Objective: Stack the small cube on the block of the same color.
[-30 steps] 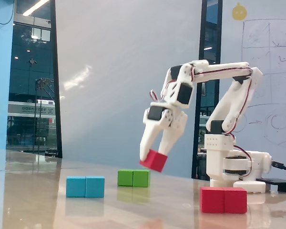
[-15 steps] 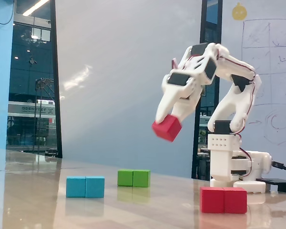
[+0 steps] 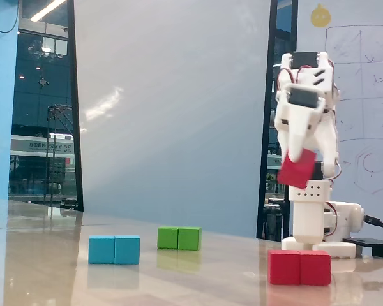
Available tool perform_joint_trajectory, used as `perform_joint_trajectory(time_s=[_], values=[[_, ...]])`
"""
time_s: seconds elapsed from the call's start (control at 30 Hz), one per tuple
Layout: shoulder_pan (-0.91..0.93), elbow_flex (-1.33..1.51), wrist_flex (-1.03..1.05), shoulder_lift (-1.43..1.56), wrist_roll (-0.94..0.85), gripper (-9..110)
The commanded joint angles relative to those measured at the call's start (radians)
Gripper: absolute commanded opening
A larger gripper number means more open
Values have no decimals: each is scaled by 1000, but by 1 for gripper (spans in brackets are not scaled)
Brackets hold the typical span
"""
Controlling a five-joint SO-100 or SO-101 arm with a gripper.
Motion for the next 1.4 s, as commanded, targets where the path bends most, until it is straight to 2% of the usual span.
perform_joint_trajectory(time_s=[0.0, 0.53, 1.37], values=[[-29, -106, 5, -66, 6, 12], [-21, -109, -51, -299, 5, 12], [-18, -121, -84, -370, 5, 12]])
